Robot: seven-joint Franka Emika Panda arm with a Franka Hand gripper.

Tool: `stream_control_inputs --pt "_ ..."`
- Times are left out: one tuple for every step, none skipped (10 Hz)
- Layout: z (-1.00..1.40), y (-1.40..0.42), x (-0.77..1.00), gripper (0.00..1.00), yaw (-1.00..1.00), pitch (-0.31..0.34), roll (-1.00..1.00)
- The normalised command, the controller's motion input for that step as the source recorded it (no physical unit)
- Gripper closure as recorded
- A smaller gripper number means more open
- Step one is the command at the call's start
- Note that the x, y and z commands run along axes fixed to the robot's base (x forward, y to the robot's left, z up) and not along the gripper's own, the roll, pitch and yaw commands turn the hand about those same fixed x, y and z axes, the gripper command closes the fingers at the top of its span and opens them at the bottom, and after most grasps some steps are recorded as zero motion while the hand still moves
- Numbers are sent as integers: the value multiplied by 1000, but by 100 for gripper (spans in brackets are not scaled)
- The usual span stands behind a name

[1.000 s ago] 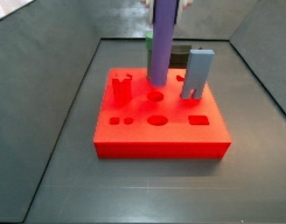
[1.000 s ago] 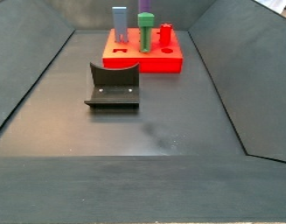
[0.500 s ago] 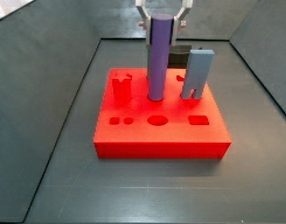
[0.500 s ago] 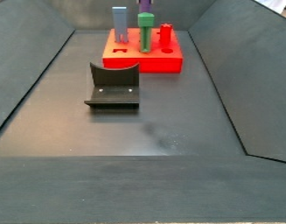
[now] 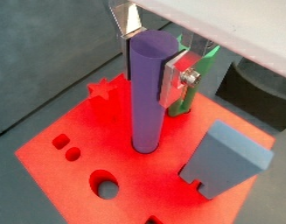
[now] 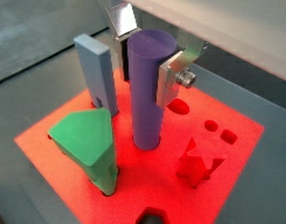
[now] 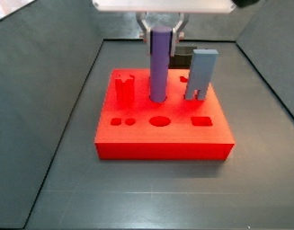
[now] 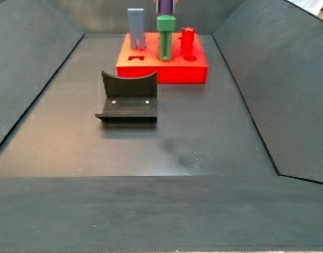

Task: Pick up the round object. Move up. Move to above the board. Insert the round object.
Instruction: Insert the round object.

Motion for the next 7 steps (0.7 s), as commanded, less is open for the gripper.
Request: stream_control_inputs --pt "-369 -20 -14 100 0 -110 51" --pt "-400 -6 -6 100 0 -116 64" --pt "-400 -17 -6 100 0 -113 91" --pt "-360 -100 0 100 6 -104 120" --pt "-137 0 -60 100 9 -151 -26" --pt "0 0 0 100 23 -11 0" --pt "0 0 0 100 0 0 0"
